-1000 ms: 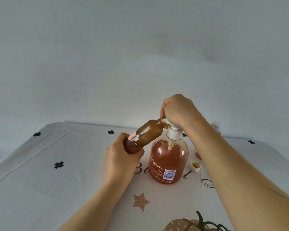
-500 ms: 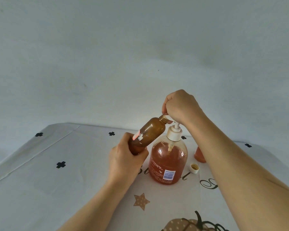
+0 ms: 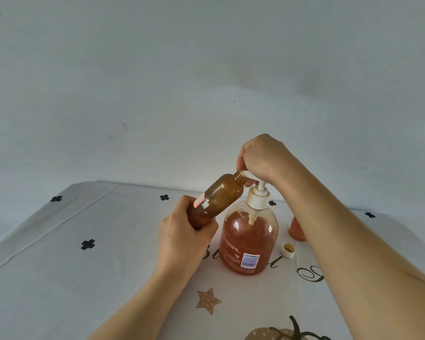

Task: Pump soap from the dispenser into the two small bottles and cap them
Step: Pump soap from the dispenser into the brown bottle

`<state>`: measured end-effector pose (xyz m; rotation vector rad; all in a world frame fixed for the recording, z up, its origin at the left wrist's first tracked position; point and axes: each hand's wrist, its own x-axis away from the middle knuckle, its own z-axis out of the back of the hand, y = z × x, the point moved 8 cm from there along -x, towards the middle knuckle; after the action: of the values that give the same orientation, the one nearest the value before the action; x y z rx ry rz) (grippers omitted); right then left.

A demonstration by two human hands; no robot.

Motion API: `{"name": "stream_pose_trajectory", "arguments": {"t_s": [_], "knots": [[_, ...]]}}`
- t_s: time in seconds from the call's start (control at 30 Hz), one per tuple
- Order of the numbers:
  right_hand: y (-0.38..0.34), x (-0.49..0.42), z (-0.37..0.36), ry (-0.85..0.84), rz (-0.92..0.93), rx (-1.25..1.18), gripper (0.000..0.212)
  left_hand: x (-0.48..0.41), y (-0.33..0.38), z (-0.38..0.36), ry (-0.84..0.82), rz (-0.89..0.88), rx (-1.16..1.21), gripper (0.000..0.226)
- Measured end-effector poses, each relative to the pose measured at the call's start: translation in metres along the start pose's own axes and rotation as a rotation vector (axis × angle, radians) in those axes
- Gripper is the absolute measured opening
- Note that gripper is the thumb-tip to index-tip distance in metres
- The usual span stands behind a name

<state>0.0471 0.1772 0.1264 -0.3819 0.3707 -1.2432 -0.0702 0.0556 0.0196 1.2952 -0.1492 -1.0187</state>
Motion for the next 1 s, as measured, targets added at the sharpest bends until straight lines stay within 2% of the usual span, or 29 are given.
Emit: {"name": "stream_pose_trajectory", "arguments": {"t_s": [0.43,0.7,1.0], "knots": [[0.011,0.001,-0.010,0.031,0.012,-0.023,0.031,0.001,-0.007,0.001,0.000,0.100,-0.013,0.021],[-0.001,0.010,0.021,0.249,0.081,0.018,0.029,0.002,0.002,0.002,0.000,0.024,-0.002,0.022],[0.001,0.001,0.010,0.140,0.053,0.009,0.027,0.002,0.004,0.005,0.024,0.031,0.041,0.030]]}}
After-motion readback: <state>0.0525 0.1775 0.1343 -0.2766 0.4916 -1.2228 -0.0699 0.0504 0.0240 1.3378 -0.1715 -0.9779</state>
